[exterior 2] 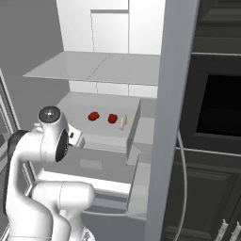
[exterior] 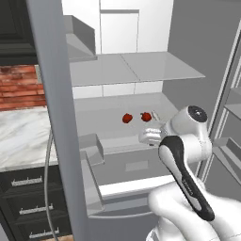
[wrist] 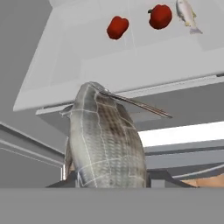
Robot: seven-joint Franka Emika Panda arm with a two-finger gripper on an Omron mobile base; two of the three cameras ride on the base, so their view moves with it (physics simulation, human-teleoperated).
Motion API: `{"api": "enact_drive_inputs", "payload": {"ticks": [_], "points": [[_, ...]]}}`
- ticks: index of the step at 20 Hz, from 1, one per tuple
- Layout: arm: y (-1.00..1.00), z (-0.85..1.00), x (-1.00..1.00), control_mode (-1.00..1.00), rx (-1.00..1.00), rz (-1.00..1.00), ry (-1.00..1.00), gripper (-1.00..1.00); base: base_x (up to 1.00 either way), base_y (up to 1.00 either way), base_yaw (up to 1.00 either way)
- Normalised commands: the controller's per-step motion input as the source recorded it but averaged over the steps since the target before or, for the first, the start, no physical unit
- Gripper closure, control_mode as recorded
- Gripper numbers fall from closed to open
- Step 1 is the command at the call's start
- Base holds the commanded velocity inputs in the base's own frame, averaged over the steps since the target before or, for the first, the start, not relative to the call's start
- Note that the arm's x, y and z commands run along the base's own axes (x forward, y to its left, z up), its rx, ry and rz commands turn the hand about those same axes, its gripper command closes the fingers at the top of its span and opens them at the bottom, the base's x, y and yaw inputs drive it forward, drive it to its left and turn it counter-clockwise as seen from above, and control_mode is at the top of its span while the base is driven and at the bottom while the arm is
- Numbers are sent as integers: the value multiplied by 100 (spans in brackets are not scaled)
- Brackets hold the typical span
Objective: Place one bell pepper and one fish in each tupperware on the nearby counter, to pack two identical lunches.
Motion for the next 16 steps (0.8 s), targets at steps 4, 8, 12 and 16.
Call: {"api": "enact_drive_inputs", "payload": {"ticks": [4,8,12,16], "points": [[-40,61,-100,-100,0,0,0,100,0,0,0],[-13,70,-100,-100,0,0,0,100,0,0,0],[0,10,-25,100,0,0,0,100,-75,0,1],[0,0,0,100,0,0,0,100,-100,0,3]]}}
